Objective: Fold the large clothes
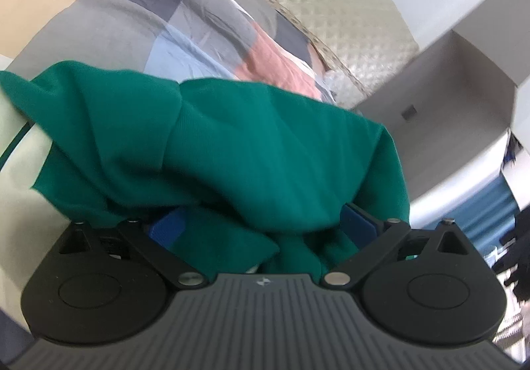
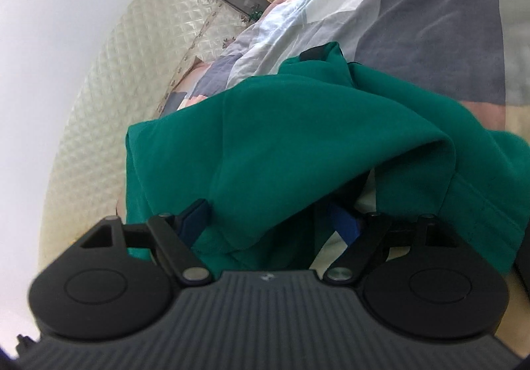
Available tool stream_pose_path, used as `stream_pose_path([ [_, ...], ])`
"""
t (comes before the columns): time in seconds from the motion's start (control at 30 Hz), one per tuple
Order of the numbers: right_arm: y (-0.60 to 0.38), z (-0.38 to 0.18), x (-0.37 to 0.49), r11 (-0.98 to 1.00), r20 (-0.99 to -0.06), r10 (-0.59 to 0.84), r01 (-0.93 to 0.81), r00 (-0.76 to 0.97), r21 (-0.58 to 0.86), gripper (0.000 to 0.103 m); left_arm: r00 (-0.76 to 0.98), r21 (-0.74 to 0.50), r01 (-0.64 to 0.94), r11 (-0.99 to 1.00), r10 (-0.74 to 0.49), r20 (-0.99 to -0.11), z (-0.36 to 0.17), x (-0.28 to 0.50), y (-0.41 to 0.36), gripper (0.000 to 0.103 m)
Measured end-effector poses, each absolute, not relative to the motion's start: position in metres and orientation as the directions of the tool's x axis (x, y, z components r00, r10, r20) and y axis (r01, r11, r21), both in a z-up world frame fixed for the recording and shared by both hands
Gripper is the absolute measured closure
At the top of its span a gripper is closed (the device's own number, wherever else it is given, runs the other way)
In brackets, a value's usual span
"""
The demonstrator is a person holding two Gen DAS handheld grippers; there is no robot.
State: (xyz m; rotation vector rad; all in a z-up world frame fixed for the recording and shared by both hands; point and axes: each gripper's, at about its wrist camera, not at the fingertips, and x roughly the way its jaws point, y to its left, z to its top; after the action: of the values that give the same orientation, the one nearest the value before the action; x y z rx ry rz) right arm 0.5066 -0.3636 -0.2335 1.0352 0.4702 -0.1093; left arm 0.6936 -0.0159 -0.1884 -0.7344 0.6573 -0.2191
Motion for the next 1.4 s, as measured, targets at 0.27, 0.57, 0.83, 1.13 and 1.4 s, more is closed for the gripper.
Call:
stream_pose_path([
  [0.27,-0.366,-0.225,0.501,0.544,-0.323,0.126,0.207,0.938,0.813,0.076,0.8,-0.685,-0.167,0.709,-0.309,-0.515,-0.192,0.712,0.0,0.044],
  [0.57,-0.371,-0.198,0.487,0.626,-0.275,0.103,0.153,0.956,0.765,0.093,0.858,-0.64,-0.124,0.758,-0.242,-0.452,-0.158,0.69,0.012,0.096],
  [0.83,-0.389,-0.176,0.459,0.626,-0.177,0.059,0.102,0.982,0.773,0.094,0.889,-0.624,-0.102,0.774,-0.211,-0.406,-0.101,0.645,0.035,0.097],
  [1.13,-0.401,-0.156,0.408,0.665,-0.096,0.051,0.038,0.994,0.746,0.094,0.924,-0.653,-0.068,0.755,-0.2,-0.327,-0.047,0.546,0.093,0.098],
  [1.4,-0.383,-0.127,0.358,0.679,0.025,0.103,-0.089,0.994,0.728,0.094,0.952,-0.628,-0.057,0.776,-0.146,-0.267,0.006,0.429,0.137,0.098],
])
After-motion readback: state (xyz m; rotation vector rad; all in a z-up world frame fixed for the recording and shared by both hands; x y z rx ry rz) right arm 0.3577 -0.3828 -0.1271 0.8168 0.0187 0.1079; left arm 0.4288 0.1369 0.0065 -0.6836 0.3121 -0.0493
